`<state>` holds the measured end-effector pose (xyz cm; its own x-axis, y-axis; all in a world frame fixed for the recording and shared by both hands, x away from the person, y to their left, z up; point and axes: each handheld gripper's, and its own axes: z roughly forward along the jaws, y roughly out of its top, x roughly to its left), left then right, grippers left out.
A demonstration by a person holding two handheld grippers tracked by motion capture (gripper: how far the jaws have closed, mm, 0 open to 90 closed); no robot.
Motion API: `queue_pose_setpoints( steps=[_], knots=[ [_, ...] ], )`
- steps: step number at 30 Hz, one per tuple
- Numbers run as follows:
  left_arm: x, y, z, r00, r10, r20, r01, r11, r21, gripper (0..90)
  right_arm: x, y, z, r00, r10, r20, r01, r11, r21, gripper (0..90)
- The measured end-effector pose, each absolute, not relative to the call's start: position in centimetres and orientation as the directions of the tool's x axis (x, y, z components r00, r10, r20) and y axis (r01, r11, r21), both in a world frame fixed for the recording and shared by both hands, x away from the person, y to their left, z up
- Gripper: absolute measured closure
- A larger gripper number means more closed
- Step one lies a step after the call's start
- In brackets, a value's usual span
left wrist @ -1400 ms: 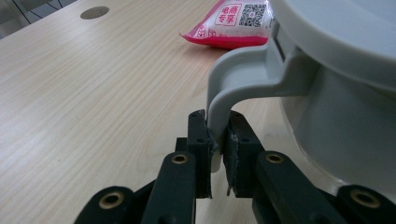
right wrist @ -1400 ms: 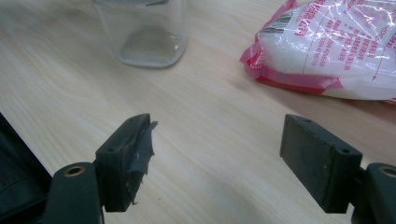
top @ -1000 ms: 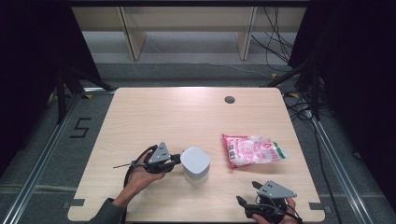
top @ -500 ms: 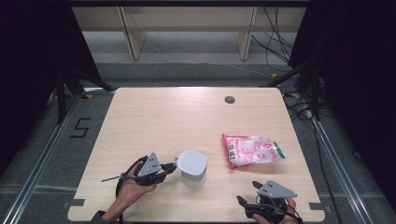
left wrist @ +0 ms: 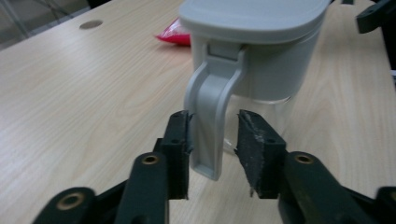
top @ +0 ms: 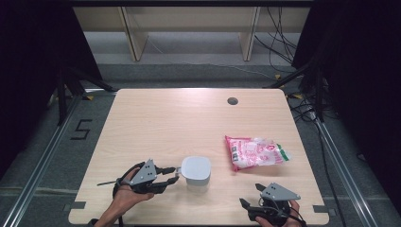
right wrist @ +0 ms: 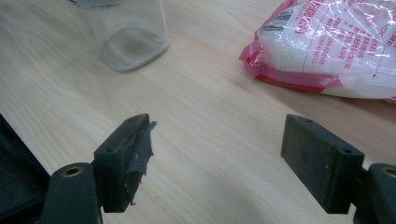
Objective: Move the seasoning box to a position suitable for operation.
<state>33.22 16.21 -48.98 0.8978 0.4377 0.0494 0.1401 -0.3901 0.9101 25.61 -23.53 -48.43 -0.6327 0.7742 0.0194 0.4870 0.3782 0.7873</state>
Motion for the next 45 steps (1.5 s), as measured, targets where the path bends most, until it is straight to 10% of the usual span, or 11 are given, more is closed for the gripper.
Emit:
queue_pose_setpoints(
  steps=[23,45],
  knots=[
    [36.8,15.7,-48.3,0.93,0.365,0.046,0.104,-0.381,0.919,48.1,25.4,-23.2,-48.5,-0.615,0.787,0.04,0.517,0.365,0.774,25.2],
    [34.9,13.9,-48.1,0.961,0.271,0.052,0.065,-0.403,0.913,67.7,25.5,-23.3,-48.4,-0.627,0.778,0.035,0.51,0.375,0.774,25.2]
  ],
)
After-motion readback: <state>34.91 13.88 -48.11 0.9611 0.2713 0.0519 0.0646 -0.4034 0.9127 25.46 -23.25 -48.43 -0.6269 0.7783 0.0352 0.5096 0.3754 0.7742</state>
